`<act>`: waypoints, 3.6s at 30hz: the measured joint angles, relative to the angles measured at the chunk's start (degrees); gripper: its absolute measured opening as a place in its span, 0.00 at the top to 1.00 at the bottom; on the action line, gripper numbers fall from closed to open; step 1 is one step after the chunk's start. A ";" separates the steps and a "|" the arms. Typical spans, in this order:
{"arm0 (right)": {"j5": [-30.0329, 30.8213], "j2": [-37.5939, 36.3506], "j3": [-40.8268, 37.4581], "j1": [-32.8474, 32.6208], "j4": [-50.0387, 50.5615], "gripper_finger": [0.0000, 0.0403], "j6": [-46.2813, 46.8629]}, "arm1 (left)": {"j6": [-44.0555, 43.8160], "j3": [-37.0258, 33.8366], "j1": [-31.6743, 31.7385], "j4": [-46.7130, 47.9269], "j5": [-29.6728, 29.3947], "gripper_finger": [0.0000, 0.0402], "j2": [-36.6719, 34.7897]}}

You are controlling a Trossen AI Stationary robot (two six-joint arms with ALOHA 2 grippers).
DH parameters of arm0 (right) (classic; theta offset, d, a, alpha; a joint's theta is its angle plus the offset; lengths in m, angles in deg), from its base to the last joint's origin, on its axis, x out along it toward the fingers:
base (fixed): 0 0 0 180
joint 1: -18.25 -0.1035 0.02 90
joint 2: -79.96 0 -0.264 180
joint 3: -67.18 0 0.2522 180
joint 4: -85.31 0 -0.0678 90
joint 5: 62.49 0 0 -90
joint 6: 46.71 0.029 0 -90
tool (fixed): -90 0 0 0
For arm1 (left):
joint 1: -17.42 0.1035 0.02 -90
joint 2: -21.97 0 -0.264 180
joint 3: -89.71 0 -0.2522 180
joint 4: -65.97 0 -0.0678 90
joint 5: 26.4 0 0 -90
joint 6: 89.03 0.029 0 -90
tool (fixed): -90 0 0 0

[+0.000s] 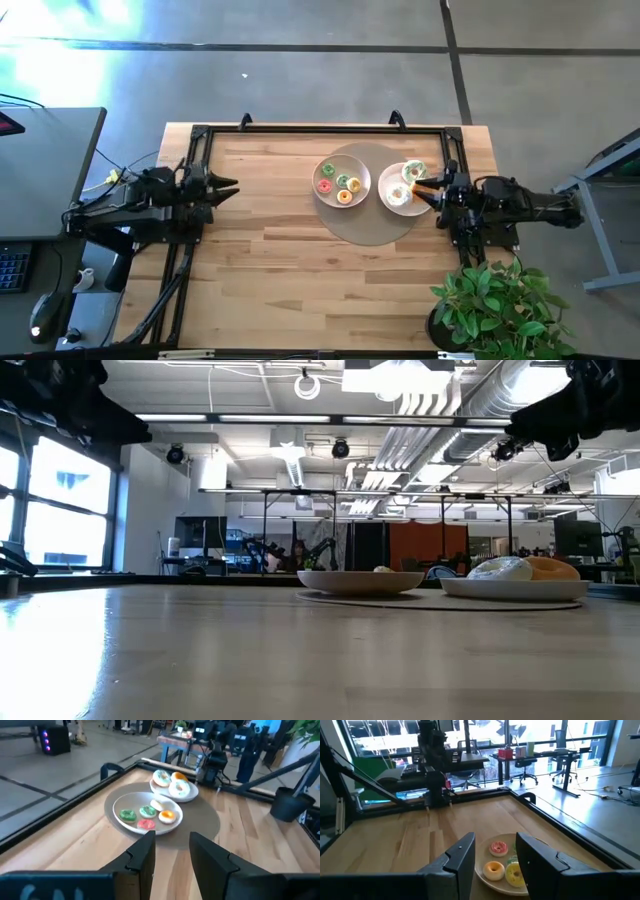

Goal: Pick & Place donuts
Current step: Return to Home Position

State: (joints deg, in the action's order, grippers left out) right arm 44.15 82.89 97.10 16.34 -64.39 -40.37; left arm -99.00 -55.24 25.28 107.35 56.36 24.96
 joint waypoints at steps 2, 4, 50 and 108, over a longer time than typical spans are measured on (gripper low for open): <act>-0.43 -0.02 -1.49 0.00 -1.45 0.66 -0.11 | -0.50 -0.23 0.00 -1.03 -0.53 0.70 -0.03; -0.79 -0.06 -3.33 0.00 -3.41 0.66 -0.09 | -0.85 -0.45 -0.02 -0.87 -0.92 0.70 -0.13; -0.72 0.47 -15.58 0.00 -20.61 0.66 -0.35 | -8.35 -0.52 -0.02 -0.46 0.16 0.70 -0.09; -0.74 0.47 -15.58 0.00 -20.69 0.66 -0.37 | -8.36 -0.52 -0.01 -0.46 0.16 0.70 -0.09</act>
State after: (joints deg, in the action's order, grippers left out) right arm 43.41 83.35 81.52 16.34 -85.08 -40.75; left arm -107.36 -55.76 25.26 106.89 56.52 24.87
